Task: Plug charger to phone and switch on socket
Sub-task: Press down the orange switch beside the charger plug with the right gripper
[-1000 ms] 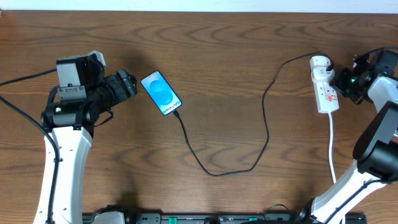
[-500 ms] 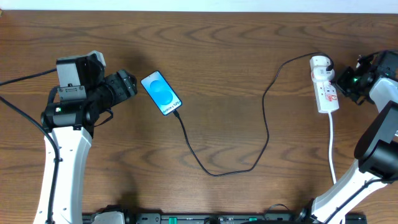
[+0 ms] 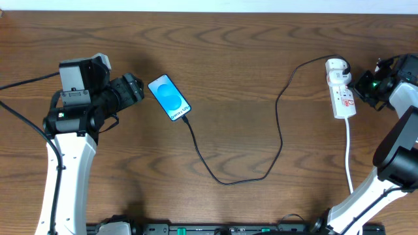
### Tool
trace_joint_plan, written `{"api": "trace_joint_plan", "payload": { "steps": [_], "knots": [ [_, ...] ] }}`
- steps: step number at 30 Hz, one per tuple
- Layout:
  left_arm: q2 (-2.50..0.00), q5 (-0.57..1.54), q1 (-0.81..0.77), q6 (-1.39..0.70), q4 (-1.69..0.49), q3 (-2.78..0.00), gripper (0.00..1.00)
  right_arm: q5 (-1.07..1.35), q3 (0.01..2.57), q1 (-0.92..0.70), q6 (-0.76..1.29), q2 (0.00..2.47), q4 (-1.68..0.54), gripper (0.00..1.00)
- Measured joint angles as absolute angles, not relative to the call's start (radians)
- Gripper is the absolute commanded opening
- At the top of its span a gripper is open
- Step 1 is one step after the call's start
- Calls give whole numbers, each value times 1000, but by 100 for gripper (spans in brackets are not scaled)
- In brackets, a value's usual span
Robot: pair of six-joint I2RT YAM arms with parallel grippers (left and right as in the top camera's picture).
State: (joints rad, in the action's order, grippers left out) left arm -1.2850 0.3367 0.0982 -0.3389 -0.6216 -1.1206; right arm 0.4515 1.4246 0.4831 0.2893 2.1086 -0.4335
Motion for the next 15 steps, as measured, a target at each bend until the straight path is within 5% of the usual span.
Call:
{"api": "trace_joint_plan", "payload": {
  "steps": [15],
  "knots": [
    [-1285, 337, 98, -339, -622, -1121, 82, 432, 1425, 482, 296, 2109, -436, 1]
  ]
}}
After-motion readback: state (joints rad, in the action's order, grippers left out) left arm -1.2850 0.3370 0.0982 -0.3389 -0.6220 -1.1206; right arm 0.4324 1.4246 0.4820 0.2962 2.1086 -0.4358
